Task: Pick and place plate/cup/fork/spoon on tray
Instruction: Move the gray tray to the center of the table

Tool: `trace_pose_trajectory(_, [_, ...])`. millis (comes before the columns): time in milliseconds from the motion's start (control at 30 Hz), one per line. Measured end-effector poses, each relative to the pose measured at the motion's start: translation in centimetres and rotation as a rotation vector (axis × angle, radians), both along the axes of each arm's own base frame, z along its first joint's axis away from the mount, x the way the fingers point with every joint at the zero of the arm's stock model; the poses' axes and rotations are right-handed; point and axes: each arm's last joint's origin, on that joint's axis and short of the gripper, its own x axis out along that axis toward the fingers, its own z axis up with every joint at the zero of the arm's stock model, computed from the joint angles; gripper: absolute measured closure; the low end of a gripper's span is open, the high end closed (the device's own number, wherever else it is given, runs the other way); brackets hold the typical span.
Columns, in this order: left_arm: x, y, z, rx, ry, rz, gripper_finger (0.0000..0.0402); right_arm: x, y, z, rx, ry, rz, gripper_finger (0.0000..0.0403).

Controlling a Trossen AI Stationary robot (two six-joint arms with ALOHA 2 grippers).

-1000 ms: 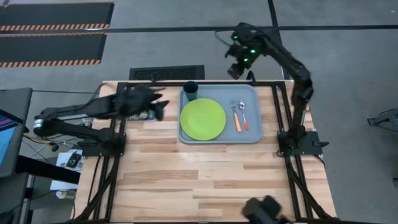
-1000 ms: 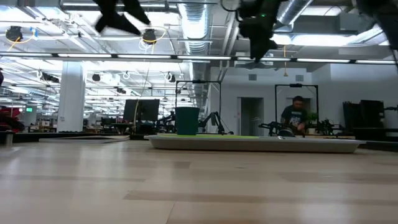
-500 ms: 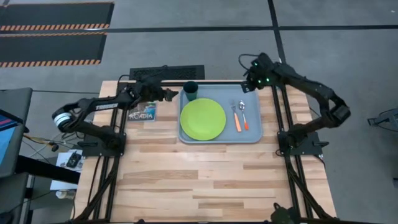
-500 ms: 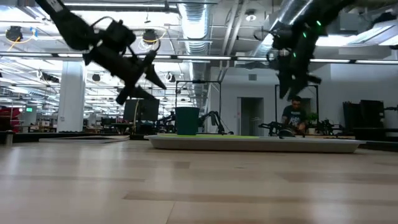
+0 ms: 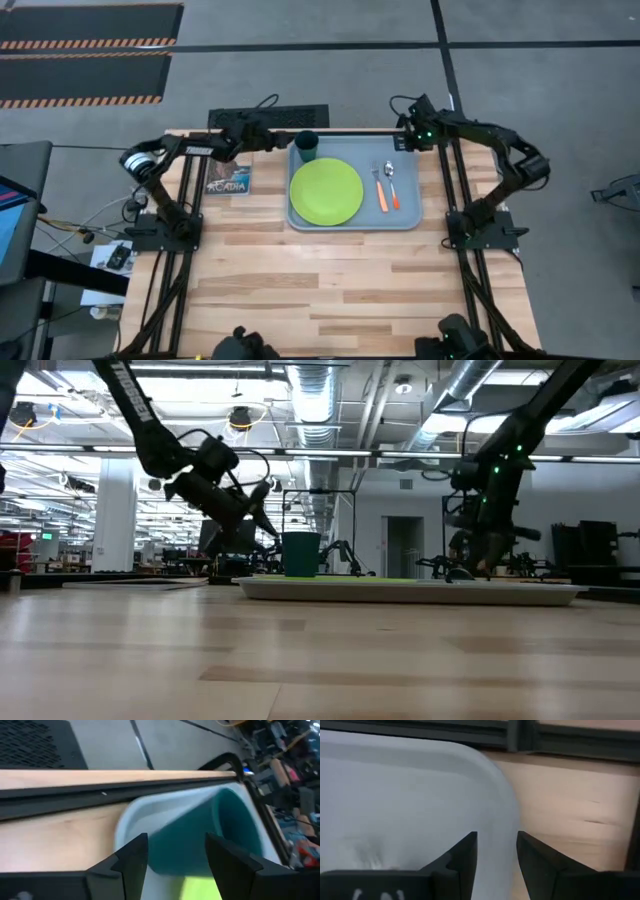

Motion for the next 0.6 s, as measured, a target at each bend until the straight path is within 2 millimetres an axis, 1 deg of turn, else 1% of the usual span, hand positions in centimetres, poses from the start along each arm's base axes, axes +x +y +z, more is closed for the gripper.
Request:
trace_pose_trajectory(100, [0.6, 0.7, -0.6, 0.004, 0.025, 0.034, 0.0225, -0.1, -0.6, -1.0, 0.012, 0.012, -0.024, 0.0245])
trace_pose_trajectory(200, [1.0, 1.3, -1.1, 0.005, 0.045, 0.061, 0.024, 0.1, -1.0, -1.0, -0.012, -0.001, -0.03, 0.0257])
trace_pose_trajectory(300, [1.5, 1.7, -1.4, 0.01, 0.059, 0.072, 0.0258, 0.0, -0.9, -1.2, 0.001, -0.003, -0.045, 0.0268])
trace_pose_trajectory(400, [1.8, 1.6, -1.9, -0.009, 0.09, 0.053, 0.028, -0.1, -0.9, -1.2, 0.02, -0.003, -0.071, 0.0275])
trace_pose_trajectory(600, [2.2, 0.7, -2.7, -0.019, 0.176, 0.025, 0.0313, -0.2, -0.6, -1.3, 0.052, 0.0, -0.101, 0.028])
